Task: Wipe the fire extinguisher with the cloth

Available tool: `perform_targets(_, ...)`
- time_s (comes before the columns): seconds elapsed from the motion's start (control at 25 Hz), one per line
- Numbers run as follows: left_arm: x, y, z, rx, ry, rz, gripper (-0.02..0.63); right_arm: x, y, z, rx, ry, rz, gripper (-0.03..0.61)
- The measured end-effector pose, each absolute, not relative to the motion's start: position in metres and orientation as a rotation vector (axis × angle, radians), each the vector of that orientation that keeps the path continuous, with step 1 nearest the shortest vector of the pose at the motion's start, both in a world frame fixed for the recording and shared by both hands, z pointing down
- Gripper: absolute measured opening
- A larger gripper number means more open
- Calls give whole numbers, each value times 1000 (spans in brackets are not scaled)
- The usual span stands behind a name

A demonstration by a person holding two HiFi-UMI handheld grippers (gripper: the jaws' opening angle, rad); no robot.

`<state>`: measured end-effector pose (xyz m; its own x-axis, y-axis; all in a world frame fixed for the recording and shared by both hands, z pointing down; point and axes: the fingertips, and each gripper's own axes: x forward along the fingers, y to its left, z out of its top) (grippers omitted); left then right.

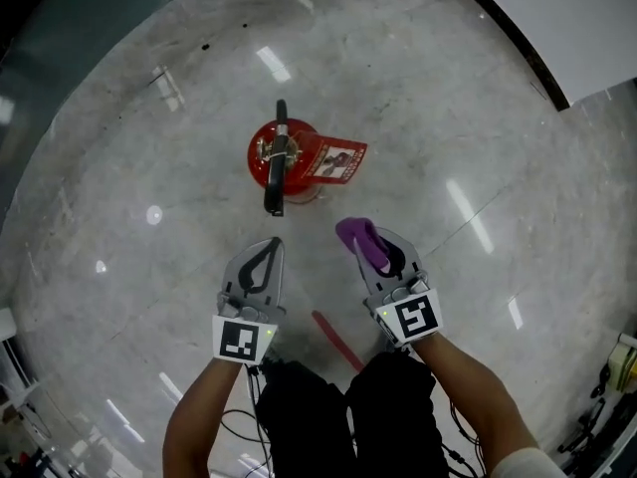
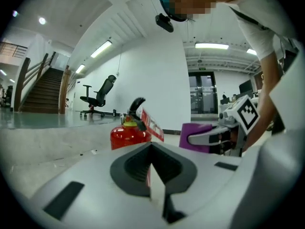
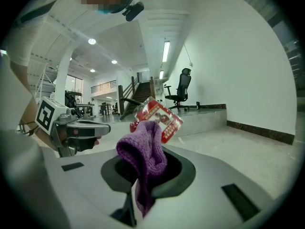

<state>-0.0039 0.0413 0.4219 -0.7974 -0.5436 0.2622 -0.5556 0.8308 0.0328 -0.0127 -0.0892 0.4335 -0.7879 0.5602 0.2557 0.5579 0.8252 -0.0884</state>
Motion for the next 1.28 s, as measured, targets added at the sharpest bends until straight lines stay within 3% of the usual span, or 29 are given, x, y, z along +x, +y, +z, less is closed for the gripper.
perform_targets(0.4, -30, 38, 512, 956, -2805, 248, 3, -75, -90, 616, -768, -2693, 56, 58)
perform_targets(0.52, -31, 43, 517, 937, -2857, 138, 3, -89, -94, 650, -728, -2678, 79, 58)
perform_targets(0.72, -31, 51, 520, 902, -2882, 48, 3, -96, -86, 687, -681, -2612, 100, 58)
perform_targets(1.28, -1, 51, 502, 990, -2880, 151, 3, -125, -62, 731, -570, -2549, 301, 58)
